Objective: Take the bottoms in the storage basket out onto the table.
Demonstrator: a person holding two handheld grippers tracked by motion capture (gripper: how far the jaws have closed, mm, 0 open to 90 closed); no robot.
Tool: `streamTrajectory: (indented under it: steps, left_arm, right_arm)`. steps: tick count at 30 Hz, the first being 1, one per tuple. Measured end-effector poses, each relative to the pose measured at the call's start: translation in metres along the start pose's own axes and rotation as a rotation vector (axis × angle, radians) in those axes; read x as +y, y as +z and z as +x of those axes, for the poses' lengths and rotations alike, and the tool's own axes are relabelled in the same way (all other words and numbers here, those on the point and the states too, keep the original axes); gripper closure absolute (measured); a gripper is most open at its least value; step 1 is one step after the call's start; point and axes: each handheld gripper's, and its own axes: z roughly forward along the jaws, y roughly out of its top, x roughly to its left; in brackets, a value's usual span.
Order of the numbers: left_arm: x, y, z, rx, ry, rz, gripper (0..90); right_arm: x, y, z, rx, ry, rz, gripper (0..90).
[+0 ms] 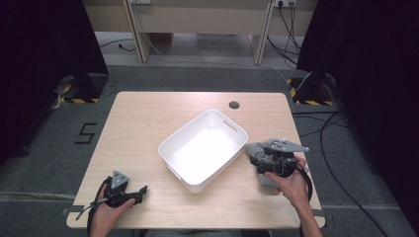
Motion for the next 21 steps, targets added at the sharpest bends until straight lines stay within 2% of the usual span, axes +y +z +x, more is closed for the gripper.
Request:
streamTrajectory:
  steps: [12, 21]
  left_arm:
    - [0.0, 0.0, -0.001, -0.002, -0.002, -0.001, 16.5]
    - [0.0, 0.0, -0.001, 0.003, -0.005, 0.0, 16.3]
  right_arm:
    - [-0.005, 0.023, 0.017, 0.029, -0.024, 0.032, 32.0]
    - [-0.013, 0.035, 0.033, 0.078, -0.046, 0.065, 30.9]
